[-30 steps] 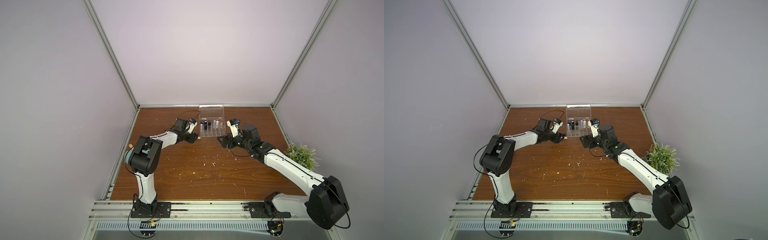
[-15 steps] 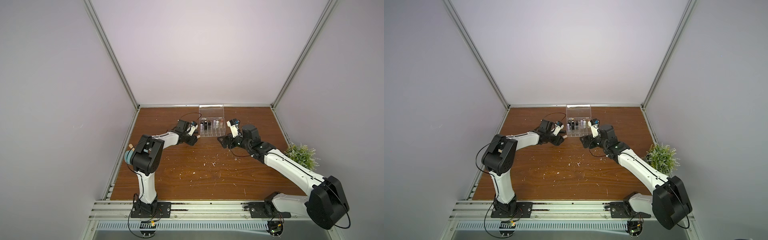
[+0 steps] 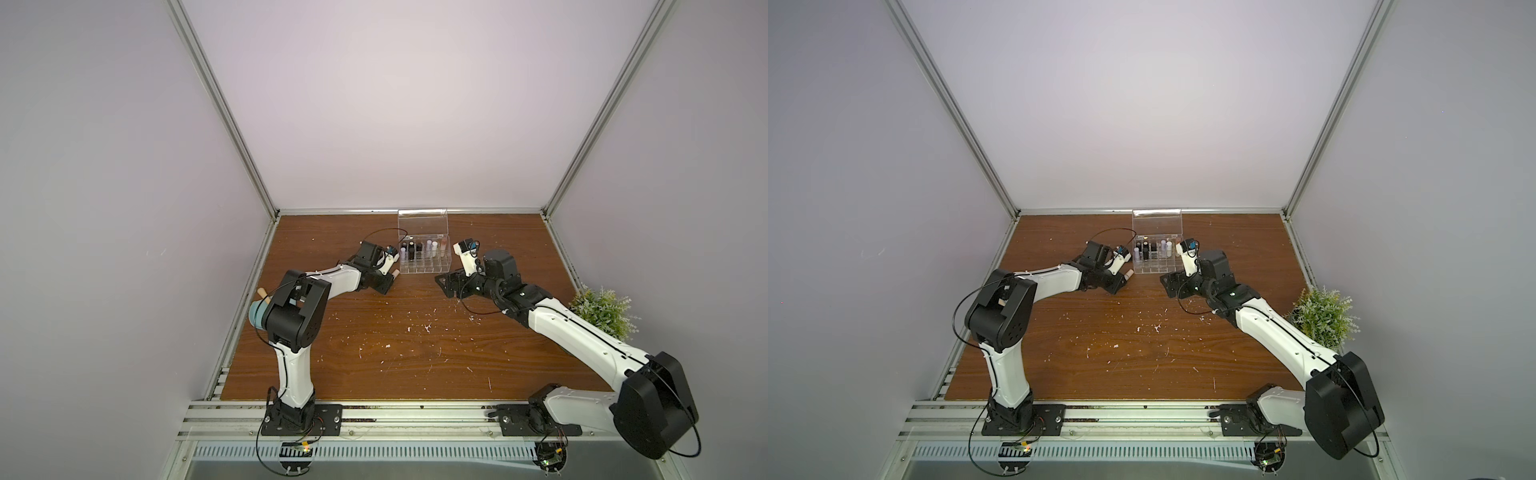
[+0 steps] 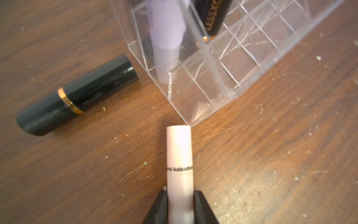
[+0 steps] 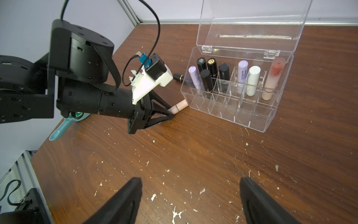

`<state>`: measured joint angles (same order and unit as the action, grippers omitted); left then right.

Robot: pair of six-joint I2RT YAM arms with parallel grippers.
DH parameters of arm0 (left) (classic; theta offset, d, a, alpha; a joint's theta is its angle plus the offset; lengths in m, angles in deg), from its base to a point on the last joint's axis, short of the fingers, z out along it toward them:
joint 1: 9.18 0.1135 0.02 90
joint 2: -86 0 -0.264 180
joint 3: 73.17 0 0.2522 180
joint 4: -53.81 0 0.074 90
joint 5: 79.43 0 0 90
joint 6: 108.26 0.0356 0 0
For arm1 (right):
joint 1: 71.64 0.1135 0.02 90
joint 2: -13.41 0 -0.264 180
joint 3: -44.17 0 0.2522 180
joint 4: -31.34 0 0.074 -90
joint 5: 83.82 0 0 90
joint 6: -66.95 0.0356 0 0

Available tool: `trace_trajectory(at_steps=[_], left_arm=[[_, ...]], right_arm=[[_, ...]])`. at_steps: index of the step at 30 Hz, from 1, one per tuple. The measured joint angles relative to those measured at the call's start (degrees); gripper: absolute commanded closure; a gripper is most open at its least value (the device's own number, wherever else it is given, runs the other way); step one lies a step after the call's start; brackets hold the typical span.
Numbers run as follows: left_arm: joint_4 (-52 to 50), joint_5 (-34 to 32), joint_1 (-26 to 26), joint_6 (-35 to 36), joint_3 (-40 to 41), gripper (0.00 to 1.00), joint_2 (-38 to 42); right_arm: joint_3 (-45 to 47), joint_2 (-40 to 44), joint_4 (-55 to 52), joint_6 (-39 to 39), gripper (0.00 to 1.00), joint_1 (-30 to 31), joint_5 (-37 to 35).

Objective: Arrange the lipsticks in the organizer
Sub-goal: Pick up the lipstick at the center of the board.

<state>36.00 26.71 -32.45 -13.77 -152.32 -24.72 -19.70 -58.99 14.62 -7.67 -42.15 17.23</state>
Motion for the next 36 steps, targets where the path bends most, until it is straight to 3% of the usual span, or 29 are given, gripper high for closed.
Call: trace_trajectory(at_steps=[6,15,20,25,31,36], left_arm=[[0.5,-0.6,0.0,-1.0,3.6,0.79,3.6],[6.2,2.3,0.0,-4.7,10.8,0.81,18.8],[10.9,10.5,0.1,-8.2,13.1,0.82,24.4],[16.3,23.4,0.3,-12.9,14.2,0.82,25.6],[26.0,36.0,0.4,-20.4,17.7,0.82,26.7],[33.1,41.5,0.4,-25.7,19.2,0.82,28.7]], right_arm=[[0.0,0.0,-0.1,0.0,0.14,0.0,0.0],[-0.4,0.0,-0.4,0.0,0.14,-0.1,1.5],[-3.3,-0.4,-0.2,0.4,0.09,-0.5,5.8],[-7.8,-1.5,1.4,1.9,0.01,-0.9,11.9],[-10.7,-3.1,5.1,4.1,0.02,-1.2,18.6],[-10.8,-4.7,6.3,5.5,0.08,-1.4,21.3]])
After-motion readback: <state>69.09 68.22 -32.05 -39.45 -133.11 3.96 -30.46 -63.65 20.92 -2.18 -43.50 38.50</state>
